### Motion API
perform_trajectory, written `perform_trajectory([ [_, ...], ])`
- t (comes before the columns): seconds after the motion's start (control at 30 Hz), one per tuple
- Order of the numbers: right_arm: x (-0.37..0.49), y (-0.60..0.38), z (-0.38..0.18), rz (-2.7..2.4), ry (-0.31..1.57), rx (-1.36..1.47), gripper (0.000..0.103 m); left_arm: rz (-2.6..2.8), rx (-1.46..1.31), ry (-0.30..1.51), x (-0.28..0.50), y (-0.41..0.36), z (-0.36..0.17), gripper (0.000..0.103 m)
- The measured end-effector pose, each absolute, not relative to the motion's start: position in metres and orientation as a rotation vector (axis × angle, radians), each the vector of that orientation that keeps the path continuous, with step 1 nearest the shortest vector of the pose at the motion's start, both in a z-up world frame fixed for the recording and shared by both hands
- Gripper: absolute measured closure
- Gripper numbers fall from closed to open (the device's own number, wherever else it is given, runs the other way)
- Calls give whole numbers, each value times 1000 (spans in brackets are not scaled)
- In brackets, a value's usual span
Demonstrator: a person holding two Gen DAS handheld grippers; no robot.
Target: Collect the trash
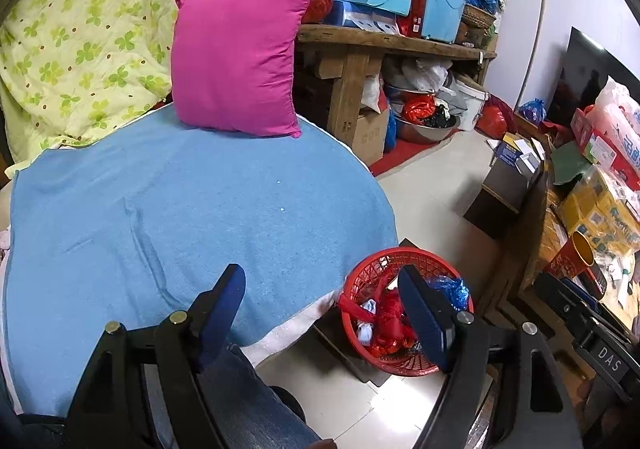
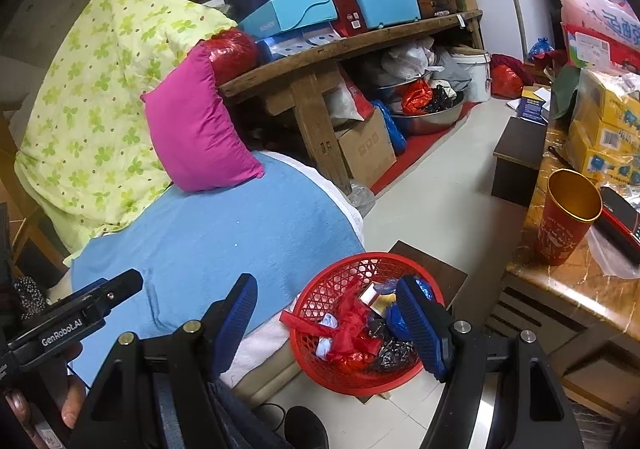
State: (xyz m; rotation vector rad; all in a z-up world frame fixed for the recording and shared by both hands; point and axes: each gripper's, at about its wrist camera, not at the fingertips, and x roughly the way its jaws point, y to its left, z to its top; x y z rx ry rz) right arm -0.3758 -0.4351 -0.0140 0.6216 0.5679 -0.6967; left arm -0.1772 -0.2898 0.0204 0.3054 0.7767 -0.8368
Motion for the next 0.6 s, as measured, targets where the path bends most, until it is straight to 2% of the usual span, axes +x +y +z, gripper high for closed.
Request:
perform_trajectory([
  [0.6,-371,-441,-21,-690,592,639,28,-832,345,783,-180,-295,18,24],
])
